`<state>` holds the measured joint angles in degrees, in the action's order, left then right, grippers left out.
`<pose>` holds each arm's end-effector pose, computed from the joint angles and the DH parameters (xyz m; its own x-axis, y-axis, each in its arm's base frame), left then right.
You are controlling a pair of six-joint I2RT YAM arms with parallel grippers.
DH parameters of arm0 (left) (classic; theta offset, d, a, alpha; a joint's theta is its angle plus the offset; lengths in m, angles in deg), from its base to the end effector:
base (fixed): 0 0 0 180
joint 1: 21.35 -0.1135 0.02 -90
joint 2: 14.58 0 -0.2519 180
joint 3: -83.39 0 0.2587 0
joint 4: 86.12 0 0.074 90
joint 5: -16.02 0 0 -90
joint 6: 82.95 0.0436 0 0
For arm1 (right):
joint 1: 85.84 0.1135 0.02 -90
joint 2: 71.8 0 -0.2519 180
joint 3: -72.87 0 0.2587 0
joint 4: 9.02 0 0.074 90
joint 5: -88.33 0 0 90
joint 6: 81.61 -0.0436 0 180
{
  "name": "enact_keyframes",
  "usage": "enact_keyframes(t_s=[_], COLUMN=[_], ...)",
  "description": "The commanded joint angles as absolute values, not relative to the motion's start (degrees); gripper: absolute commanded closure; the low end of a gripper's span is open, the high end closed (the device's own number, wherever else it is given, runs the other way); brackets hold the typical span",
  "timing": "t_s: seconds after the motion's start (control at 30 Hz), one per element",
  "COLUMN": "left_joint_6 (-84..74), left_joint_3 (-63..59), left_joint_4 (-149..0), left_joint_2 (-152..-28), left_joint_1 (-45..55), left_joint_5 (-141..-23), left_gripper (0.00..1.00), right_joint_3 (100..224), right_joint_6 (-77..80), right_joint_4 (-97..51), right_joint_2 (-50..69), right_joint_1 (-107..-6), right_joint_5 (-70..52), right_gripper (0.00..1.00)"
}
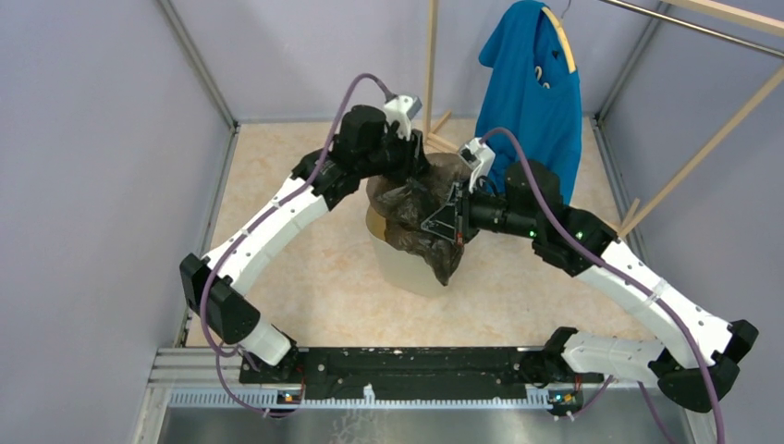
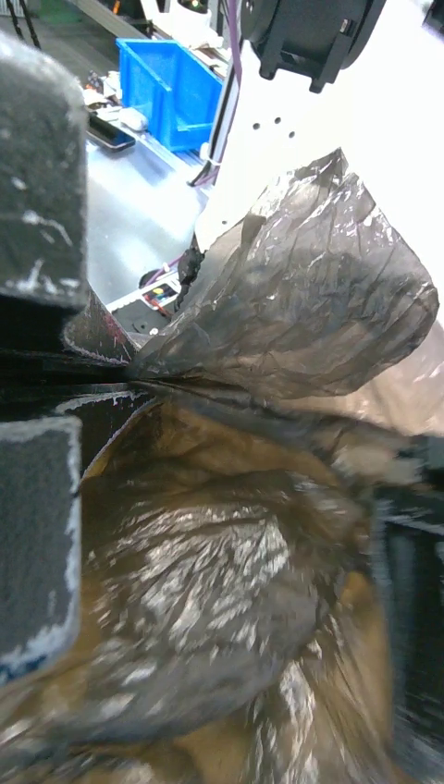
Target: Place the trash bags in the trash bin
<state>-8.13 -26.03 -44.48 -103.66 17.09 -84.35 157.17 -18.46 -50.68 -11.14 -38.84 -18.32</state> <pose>0.2829 -0.2346 0.4128 -0.4691 0.0435 -0.8821 0.6425 0.7021 -0.3071 0.1570 0.1867 0.4010 -0.5886 0.0033 -0.8084 -0.6957 0.5074 0.5086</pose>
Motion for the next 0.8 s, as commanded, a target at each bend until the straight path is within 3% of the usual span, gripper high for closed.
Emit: enact_keyframes(t_s=[0.0, 0.17, 0.3, 0.53, 0.77], left_joint_6=[-8.15, -7.77, -7.60, -6.05, -3.14], left_joint_3=[-18.83, -11.84, -11.16, -22.54, -25.97], left_joint_4=[-45.54, -46.38, -45.57, -43.21, -38.34], left_joint_2=[-100.37, -97.47, -98.17, -100.83, -93.58], left_joint_1=[18.09, 18.41, 18.34, 16.72, 15.93], left_joint_5=[-86.56, -85.06, -84.26, -81.79, -71.96], left_gripper=[0.58, 0.61, 0.58, 0.44, 0.16], right_joint_3=[158.91, 159.11, 159.98, 164.50, 167.25], right_joint_6=[-18.07, -17.72, -17.78, -17.21, -15.12], right_joint_4=[-47.43, -47.71, -47.80, -50.55, -56.01], right_joint_2=[-10.94, -9.77, -7.18, -1.96, -0.34], right_joint_1=[-39.18, -39.17, -39.17, -39.17, -39.18], right_joint_5=[-18.18, -14.40, -8.59, 1.56, 6.47], right_gripper=[1.00, 1.00, 1.00, 1.00, 1.00])
